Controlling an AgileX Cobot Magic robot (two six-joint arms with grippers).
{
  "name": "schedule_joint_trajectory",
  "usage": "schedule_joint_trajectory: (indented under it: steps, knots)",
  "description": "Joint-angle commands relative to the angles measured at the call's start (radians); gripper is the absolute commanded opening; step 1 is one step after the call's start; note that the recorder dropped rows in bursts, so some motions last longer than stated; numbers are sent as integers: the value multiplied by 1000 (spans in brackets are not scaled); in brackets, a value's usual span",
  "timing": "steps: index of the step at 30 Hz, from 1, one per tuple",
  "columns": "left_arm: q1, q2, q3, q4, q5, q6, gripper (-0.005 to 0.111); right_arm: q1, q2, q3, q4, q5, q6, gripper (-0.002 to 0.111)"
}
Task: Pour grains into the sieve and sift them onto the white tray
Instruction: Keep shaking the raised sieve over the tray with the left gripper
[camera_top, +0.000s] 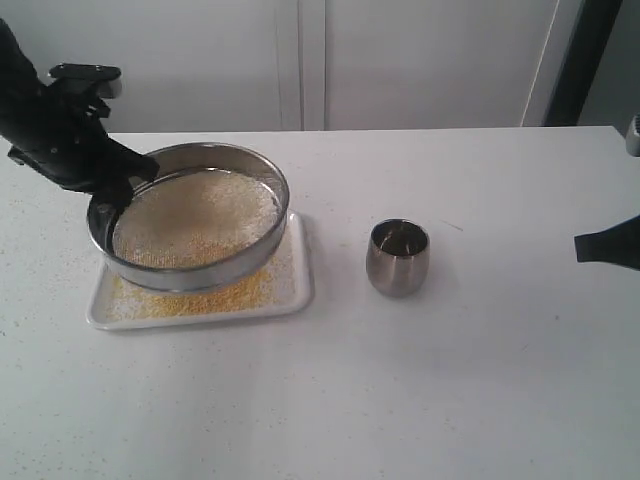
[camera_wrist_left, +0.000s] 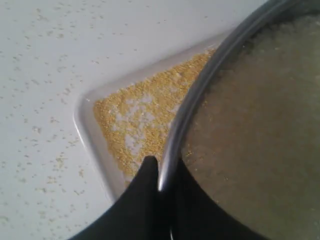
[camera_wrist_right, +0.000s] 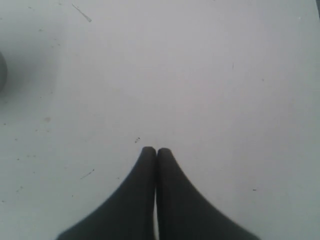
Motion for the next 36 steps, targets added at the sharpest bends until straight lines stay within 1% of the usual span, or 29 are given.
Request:
schedule_joint_trajectory:
  steps: [1, 2, 4, 5, 6, 7, 8, 9, 10, 11, 13, 14, 15, 16, 18, 19, 20, 21, 22, 23, 24, 25, 26, 28, 30, 31, 32, 34, 36]
  knots:
    - [122, -21, -9, -3, -33, -206, 0, -6, -8, 4, 1, -6, 2, 0]
    - [62, -21, 14, -88, -64, -70, 0, -6, -8, 4, 1, -6, 2, 0]
    - [2, -21, 22, -66, -64, 48, 0, -6, -8, 4, 1, -6, 2, 0]
    - [5, -22, 22, -21, -61, 27, 0, -6, -8, 4, 1, -6, 2, 0]
    - [24, -22, 22, 14, -61, -18, 0, -6, -8, 4, 1, -6, 2, 0]
    - [58, -24, 22, 40, -61, -85, 0, -6, -8, 4, 1, -6, 2, 0]
    - [92, -24, 22, 34, -63, -141, 0, -6, -8, 4, 1, -6, 2, 0]
    - [111, -24, 23, 11, -65, -172, 0, -6, -8, 4, 1, -6, 2, 0]
    - [115, -24, 25, -21, -65, -155, 0, -6, -8, 4, 1, -6, 2, 0]
    - [99, -24, 28, -44, -65, -107, 0, -6, -8, 4, 1, -6, 2, 0]
    - [42, -24, 28, -61, -38, 15, 0, -6, -8, 4, 1, -8, 2, 0]
    - [25, -25, 28, -41, -27, 68, 0, -6, -8, 4, 1, -8, 2, 0]
    - [25, -28, 28, -25, -27, 68, 0, -6, -8, 4, 1, -8, 2, 0]
    - [48, -29, 20, -12, -27, 24, 0, -6, -8, 4, 1, -8, 2, 0]
    - [121, -32, 3, -28, -29, -98, 0, -6, -8, 4, 1, -7, 2, 0]
    - [145, -32, 1, -64, -26, -141, 0, -6, -8, 4, 1, -7, 2, 0]
    - [155, -30, 1, -138, -21, -136, 0, -6, -8, 4, 1, -7, 2, 0]
    - [144, -28, 5, -208, -15, -62, 0, -6, -8, 4, 1, -5, 2, 0]
    - [112, -26, 11, -265, -12, 19, 0, -6, -8, 4, 1, -7, 2, 0]
    - [69, -22, 16, -284, -7, 103, 0, -6, -8, 4, 1, -11, 2, 0]
    - [31, -21, 22, -266, -4, 153, 0, -6, -8, 4, 1, -10, 2, 0]
    - [13, -21, 24, -231, -6, 152, 0, -6, -8, 4, 1, -10, 2, 0]
    - [14, -21, 22, -186, -13, 93, 0, -6, -8, 4, 1, -10, 2, 0]
    - [69, -28, 3, -120, -18, -16, 0, -6, -8, 4, 1, -10, 2, 0]
    - [142, -33, -6, -117, 0, -90, 0, -6, -8, 4, 1, -10, 2, 0]
    - [149, -33, -6, -130, 12, -90, 0, -6, -8, 4, 1, -10, 2, 0]
    - [139, -31, -6, -135, 27, -65, 0, -6, -8, 4, 1, -5, 2, 0]
    - [70, -20, -6, -124, 50, 14, 0, -6, -8, 4, 1, -8, 2, 0]
    - [20, -13, -6, -52, 56, 26, 0, -6, -8, 4, 1, -11, 2, 0]
